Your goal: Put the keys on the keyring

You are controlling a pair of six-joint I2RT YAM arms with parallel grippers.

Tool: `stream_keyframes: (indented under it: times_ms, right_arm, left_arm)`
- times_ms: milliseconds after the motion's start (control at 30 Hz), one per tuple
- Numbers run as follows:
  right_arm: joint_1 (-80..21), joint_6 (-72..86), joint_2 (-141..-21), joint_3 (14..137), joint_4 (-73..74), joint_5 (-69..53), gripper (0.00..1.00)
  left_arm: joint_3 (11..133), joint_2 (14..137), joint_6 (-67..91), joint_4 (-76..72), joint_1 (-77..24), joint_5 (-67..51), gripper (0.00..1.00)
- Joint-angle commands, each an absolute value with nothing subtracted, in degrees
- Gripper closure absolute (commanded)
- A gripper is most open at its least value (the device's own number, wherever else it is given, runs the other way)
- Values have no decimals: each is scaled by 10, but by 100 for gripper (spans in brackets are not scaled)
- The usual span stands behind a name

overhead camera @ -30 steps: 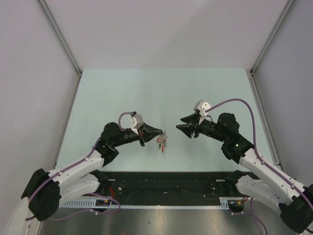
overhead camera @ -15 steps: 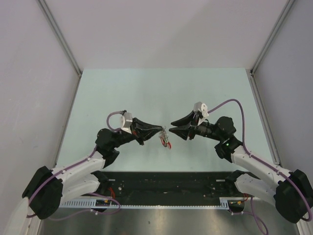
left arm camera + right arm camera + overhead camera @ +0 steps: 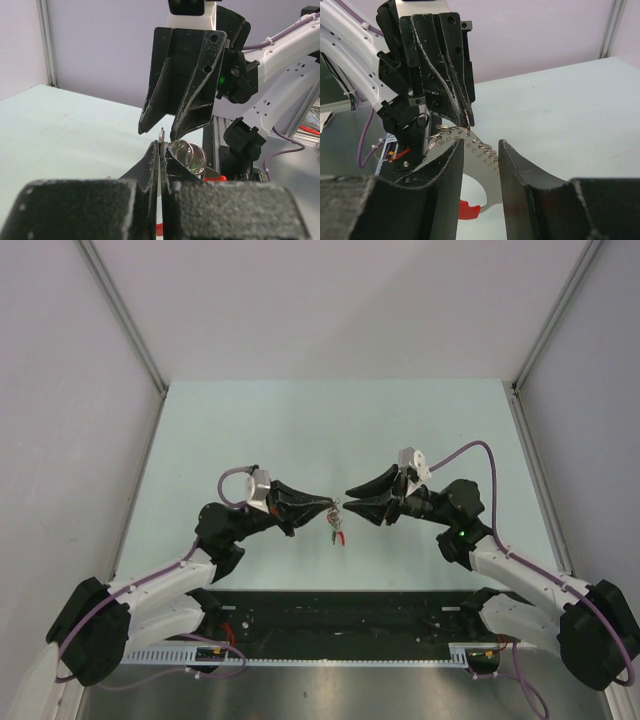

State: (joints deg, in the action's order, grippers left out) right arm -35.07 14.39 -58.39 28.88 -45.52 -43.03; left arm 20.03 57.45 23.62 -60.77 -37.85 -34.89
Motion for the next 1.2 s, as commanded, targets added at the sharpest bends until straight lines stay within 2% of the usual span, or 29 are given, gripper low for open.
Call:
stream_keyframes:
  times_ms: [0,533,833,1067,1167]
  right_arm:
    - [-355,154,-593,294,-504,-445,64]
    - [-375,155,-620,307,-514,-454,71]
    - [-377,156,-628,311,-517,-454,83]
    - [-378,156,-628,315,-513,-459,86]
    - [-378,156,-631,316,-509,-461,92]
  left_arm:
    - [214,574,244,-650,-376,-357,100]
    - [218,579,241,-645,-377,-367,100]
    - [218,584,239,-647,-377,-377,100]
    - [218,588,234,-646,-380,-383,100]
    - [217,590,233,-646,-381,-384,100]
